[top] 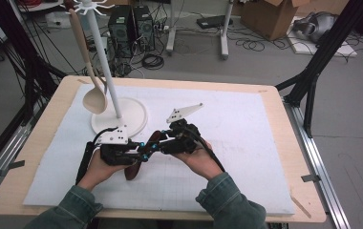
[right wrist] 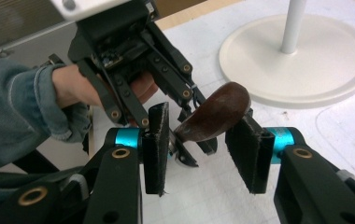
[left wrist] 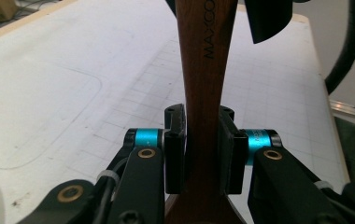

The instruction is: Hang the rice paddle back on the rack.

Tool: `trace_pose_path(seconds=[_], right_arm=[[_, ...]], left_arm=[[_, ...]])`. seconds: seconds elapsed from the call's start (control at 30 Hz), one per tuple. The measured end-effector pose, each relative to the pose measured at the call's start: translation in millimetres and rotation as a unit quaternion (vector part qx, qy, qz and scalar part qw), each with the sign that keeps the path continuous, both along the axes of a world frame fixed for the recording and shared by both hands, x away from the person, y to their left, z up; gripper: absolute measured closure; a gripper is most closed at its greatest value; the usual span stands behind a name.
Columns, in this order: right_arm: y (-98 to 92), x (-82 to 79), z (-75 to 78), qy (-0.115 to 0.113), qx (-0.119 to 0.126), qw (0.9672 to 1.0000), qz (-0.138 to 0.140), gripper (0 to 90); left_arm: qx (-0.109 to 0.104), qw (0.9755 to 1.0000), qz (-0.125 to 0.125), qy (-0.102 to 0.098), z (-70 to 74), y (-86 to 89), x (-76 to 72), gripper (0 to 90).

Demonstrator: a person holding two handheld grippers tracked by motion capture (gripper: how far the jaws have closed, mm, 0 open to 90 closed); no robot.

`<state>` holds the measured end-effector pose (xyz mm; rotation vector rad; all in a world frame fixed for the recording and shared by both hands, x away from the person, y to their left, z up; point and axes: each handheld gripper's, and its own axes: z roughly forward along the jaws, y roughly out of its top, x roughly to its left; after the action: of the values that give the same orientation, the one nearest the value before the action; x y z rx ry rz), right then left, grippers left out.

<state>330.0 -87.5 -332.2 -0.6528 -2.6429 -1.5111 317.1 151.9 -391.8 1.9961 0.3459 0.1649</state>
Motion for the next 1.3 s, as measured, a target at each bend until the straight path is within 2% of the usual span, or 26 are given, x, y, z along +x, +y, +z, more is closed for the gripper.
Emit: trace_pose_path(seconds=[0.2, 0.37, 0.6, 0.8, 0.93, 1.0, 1.07, 1.23, 1.3], right_arm=[[3.7, 3.3, 3.9, 0.004, 0.007, 0.9999, -0.010, 67.4], [2.6, 5.5, 4.7, 0.014, 0.020, 0.9997, 0.005, 70.0], [2.9, 5.4, 7.9, -0.003, 0.025, 0.9988, 0.043, 71.6], [5.1, 3.9, 11.6, -0.027, 0.026, 0.9962, 0.079, 72.7], [7.1, 2.5, 15.0, -0.040, 0.027, 0.9934, 0.104, 73.8], [7.8, 2.1, 16.3, -0.043, 0.032, 0.9920, 0.114, 77.1], [8.7, 0.5, 18.2, -0.053, 0.027, 0.9913, 0.117, 77.2], [11.1, 1.0, 19.0, -0.058, 0.024, 0.9899, 0.127, 77.3], [11.5, 1.0, 19.3, -0.056, 0.025, 0.9899, 0.128, 77.2]], left_arm=[[0.003, 0.9999, 0.011, -0.005, 3.3, -0.5, -1.2, 75.5], [-0.013, 0.9999, 0.002, 0.006, 3.9, 1.6, -0.1, 75.0], [-0.039, 0.9982, -0.031, 0.033, 6.6, 8.4, 2.0, 71.2], [-0.061, 0.9942, -0.067, 0.059, 11.8, 16.6, 4.8, 68.8], [-0.070, 0.9920, -0.079, 0.069, 14.4, 21.1, 6.3, 68.2], [-0.077, 0.9906, -0.084, 0.076, 13.8, 22.9, 8.1, 67.7], [-0.075, 0.9904, -0.085, 0.079, 13.5, 23.3, 7.8, 68.6], [-0.076, 0.9896, -0.096, 0.076, 13.3, 22.3, 7.3, 73.9], [-0.073, 0.9903, -0.096, 0.069, 14.1, 22.2, 6.1, 74.7]])
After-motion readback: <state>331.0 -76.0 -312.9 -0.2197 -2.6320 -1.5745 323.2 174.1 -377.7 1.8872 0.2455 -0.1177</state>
